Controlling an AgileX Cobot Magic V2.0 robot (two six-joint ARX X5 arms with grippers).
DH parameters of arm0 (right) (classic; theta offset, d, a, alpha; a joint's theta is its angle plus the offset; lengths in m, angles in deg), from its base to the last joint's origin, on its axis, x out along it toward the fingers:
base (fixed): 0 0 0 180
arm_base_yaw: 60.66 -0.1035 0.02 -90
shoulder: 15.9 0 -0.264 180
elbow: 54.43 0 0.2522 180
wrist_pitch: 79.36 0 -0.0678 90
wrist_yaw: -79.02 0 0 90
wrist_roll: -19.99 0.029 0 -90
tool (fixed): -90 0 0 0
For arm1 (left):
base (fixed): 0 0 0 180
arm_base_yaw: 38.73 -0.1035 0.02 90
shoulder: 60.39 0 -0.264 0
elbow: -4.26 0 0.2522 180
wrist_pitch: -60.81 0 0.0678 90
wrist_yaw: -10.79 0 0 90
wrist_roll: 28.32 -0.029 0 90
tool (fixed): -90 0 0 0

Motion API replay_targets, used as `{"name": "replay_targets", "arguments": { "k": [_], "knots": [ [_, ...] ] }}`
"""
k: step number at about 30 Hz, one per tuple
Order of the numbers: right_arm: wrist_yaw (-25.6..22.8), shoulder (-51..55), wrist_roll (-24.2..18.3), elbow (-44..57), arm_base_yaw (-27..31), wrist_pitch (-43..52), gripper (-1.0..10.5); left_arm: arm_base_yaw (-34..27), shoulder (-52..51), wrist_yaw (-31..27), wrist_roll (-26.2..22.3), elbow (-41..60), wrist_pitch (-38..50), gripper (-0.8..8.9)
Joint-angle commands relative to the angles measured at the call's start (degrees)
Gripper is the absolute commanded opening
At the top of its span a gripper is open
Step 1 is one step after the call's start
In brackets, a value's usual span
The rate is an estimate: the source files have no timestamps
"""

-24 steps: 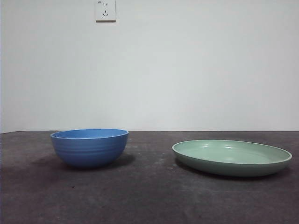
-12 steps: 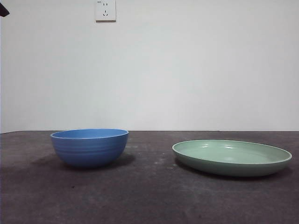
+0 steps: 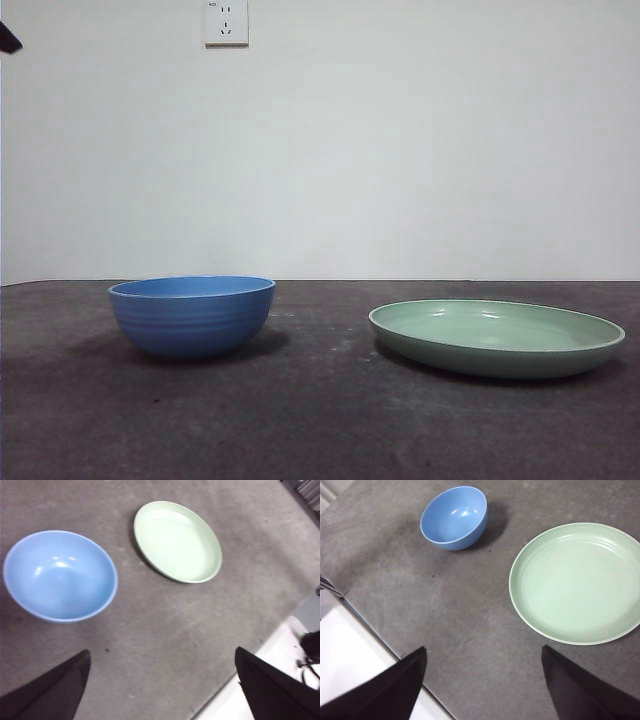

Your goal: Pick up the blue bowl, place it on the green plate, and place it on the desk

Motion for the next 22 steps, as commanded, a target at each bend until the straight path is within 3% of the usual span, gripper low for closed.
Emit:
{"name": "replay_targets", "arguments": {
  "k": [1, 16, 22],
  "knots": [
    [0.11, -0.39, -0.22, -0.98, -0.26, 0.26, 3.7, 0.31, 1.92, -1.95, 1.01, -1.6, 0.66, 4.65],
    [0.11, -0.46, -0.22, -0.98, -0.26, 0.44, 3.7, 0.68, 22.73, -14.38, 1.64, -12.13, 3.85, 4.25],
    [0.11, -0.46, -0.22, -0.98, -0.26, 0.46, 3.7, 0.66, 32.79, -16.2, 1.18, -14.32, 5.57, 4.28]
  ]
}}
